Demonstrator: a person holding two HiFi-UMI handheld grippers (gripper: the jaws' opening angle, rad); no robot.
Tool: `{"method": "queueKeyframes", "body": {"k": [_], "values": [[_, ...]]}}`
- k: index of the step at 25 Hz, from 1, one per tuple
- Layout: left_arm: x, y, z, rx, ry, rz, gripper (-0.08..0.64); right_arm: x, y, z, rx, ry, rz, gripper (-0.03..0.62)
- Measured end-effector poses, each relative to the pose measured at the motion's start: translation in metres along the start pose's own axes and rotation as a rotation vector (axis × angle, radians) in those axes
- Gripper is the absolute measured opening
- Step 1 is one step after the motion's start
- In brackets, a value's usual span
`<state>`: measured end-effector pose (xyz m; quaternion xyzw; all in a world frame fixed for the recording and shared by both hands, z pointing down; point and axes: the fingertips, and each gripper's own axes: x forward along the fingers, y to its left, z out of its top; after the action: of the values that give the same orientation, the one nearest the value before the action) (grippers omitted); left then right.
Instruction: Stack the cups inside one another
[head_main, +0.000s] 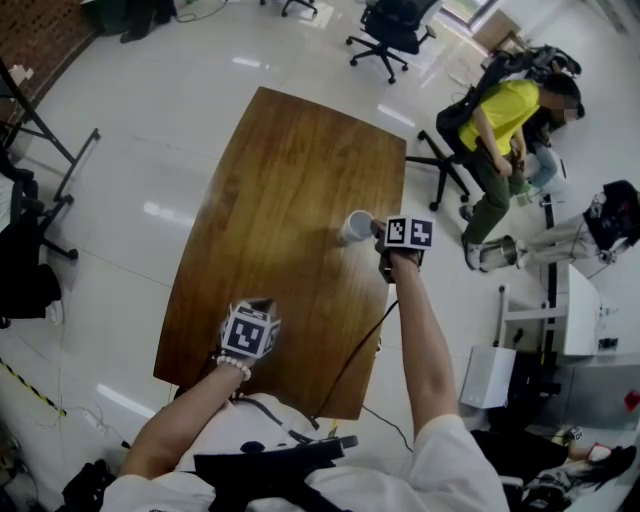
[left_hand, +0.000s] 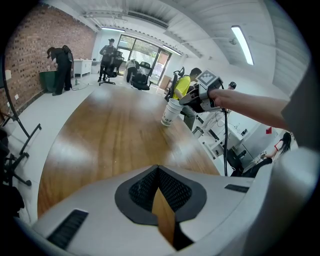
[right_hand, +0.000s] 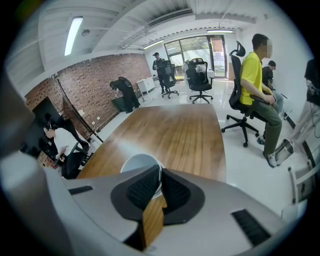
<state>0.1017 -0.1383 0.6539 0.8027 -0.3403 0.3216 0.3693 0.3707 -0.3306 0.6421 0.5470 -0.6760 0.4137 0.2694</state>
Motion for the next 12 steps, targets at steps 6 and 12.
{"method": "queueKeyframes", "body": {"k": [6,12], "values": [[-0.0006,0.0018,-0.0015,-0.009,0.006,0.0,-0.003,0.0031,-0.0019,-0.0007,0.006,0.001,-0.005,0.033],[-0.0015,0.0042,-0.0008,-0.006,-0.001,0.004,-0.003,0.0002,-0.0047,0.0041,0.006,-0.028,-0.023,0.054]]}}
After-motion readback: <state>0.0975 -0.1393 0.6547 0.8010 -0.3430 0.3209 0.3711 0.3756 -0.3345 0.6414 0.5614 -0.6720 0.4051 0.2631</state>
